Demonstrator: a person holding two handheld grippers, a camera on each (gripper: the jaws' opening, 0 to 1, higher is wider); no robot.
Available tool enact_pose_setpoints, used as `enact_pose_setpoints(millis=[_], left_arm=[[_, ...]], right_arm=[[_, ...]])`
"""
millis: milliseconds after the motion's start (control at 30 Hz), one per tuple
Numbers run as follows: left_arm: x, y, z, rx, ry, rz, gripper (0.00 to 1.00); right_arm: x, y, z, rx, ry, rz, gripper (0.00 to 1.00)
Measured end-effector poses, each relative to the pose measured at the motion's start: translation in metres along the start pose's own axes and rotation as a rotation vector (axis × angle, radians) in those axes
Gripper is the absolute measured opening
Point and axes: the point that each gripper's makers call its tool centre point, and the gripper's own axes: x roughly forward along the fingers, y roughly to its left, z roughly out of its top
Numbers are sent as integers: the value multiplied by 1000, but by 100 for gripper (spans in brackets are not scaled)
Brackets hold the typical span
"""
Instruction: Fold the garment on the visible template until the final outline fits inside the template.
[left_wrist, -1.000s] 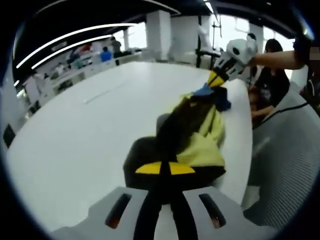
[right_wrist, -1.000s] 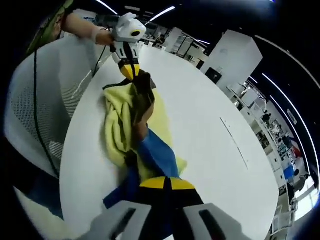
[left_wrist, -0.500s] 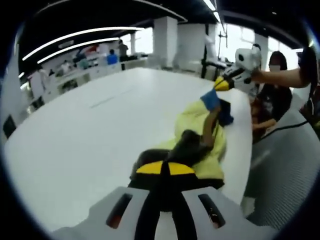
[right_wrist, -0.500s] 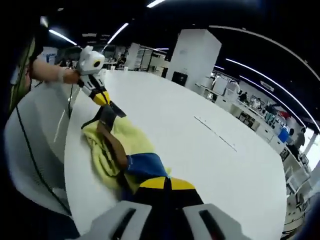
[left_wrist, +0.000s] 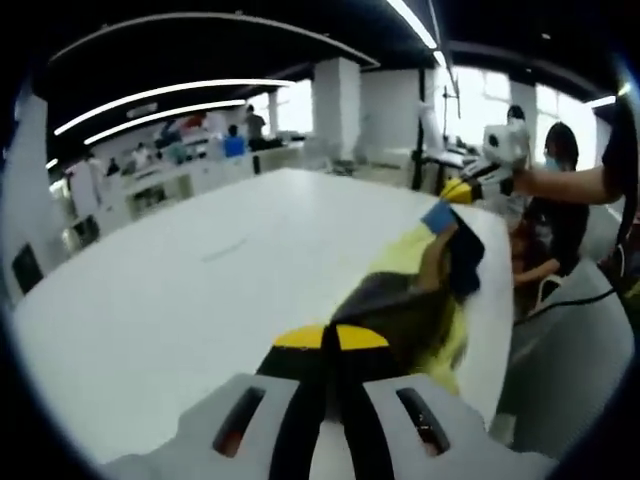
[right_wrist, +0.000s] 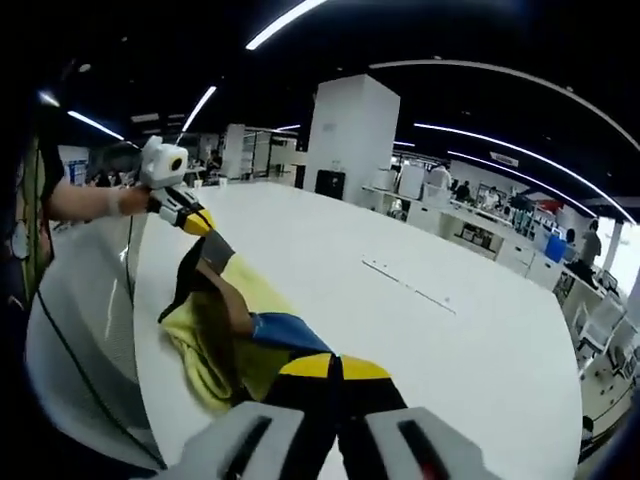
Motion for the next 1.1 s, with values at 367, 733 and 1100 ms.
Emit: enact_pose_setpoints(millis=[367, 733, 1100], left_arm=[[-14, 14, 39, -12, -83, 15, 0], [-34, 8, 75, 9, -173, -20, 0], [-51, -1, 119, 38, -251, -59, 0]], right_arm=[[-11, -14, 46, 125, -142, 4, 0], [-36, -17, 87, 232, -277, 35, 0], [-61, -21, 118, 351, -405, 114, 0]])
